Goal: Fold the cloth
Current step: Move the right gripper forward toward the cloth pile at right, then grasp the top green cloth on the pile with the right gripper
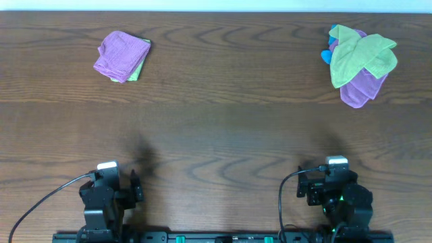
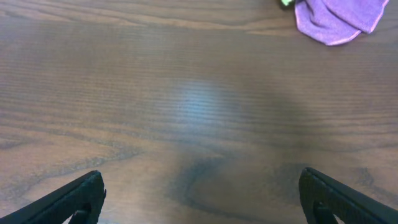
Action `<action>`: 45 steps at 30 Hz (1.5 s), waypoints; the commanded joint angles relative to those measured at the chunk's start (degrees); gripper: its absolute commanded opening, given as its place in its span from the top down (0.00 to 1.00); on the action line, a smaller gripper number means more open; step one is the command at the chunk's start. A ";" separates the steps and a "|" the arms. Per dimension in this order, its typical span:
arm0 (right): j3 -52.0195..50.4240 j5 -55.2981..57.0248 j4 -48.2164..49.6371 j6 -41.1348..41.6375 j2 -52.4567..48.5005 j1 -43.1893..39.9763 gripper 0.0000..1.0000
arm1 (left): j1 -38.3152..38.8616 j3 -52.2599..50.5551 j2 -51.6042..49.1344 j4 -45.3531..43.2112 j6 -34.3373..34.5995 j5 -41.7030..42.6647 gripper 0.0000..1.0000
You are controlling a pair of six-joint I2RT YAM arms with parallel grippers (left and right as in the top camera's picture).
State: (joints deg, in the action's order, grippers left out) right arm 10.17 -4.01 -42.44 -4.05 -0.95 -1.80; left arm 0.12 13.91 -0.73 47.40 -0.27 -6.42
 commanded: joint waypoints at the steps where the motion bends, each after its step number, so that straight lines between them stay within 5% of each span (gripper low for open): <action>1: -0.42 0.59 2.29 -0.72 0.37 0.00 0.01 | -0.09 -0.63 0.52 3.39 -1.03 -0.42 0.05; 9: 8.96 0.63 3.65 3.85 -10.05 -3.74 0.01 | -0.09 -0.63 0.52 3.39 -1.03 -0.42 0.05; 20: 33.97 0.94 1.70 8.35 -42.36 -7.58 0.01 | -0.09 -0.63 0.52 3.39 -1.03 -0.42 0.04; 31: 66.95 0.79 -11.17 10.29 -78.03 -11.17 0.01 | -0.09 -0.63 0.52 3.37 -1.03 -0.39 0.04; 45: 91.32 0.92 -9.20 16.33 -106.99 -17.55 0.01 | -0.09 -0.63 0.52 3.39 -1.03 -0.42 0.05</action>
State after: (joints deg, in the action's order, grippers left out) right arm 99.13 -3.31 -52.10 8.71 -104.62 -18.31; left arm 0.12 13.96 -0.58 47.44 -0.32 -6.42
